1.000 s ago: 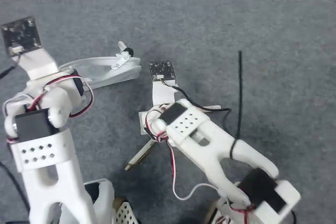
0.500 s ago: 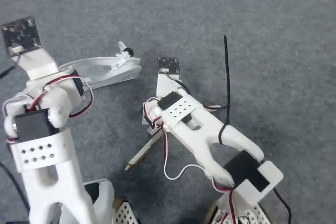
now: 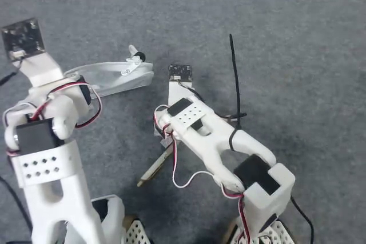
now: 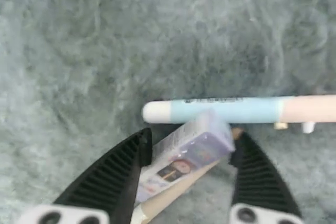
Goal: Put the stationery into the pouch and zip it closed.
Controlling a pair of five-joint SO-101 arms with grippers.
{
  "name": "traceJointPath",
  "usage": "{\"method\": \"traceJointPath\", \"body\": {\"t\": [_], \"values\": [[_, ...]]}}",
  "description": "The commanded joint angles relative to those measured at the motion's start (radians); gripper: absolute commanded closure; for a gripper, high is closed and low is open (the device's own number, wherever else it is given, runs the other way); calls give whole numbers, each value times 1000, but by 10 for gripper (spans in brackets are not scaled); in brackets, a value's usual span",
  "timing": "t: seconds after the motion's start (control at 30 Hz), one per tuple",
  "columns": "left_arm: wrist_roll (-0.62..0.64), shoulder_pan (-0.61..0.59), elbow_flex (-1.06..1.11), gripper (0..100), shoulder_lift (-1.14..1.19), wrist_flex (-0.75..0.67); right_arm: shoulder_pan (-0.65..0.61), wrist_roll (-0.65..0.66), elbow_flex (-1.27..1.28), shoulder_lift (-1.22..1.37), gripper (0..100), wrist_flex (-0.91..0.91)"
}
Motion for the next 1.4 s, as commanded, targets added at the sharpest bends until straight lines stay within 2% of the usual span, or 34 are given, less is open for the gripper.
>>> {"method": "traceJointPath", "body": {"t": [0.0, 0.27, 0.53, 0.8, 0.97, 1.07, 1.37], "values": [[-8, -3, -1, 990, -3, -38, 35, -6, -69, -2, 890, 12], [-8, -3, 1, 990, -3, -38, 45, 57, -69, -54, 905, 65], [-8, -6, 1, 990, -3, -38, 45, 64, -66, -140, 905, 131], [-8, -75, 1, 989, -3, -40, 45, 68, -64, -263, 905, 200], [-8, -74, 1, 989, -3, -40, 45, 184, -64, -364, 905, 259], [-8, -74, 1, 989, -3, -40, 45, 212, -63, -418, 905, 289], [-8, -74, 1, 989, -3, -40, 38, 213, 3, -476, 902, 265]]}}
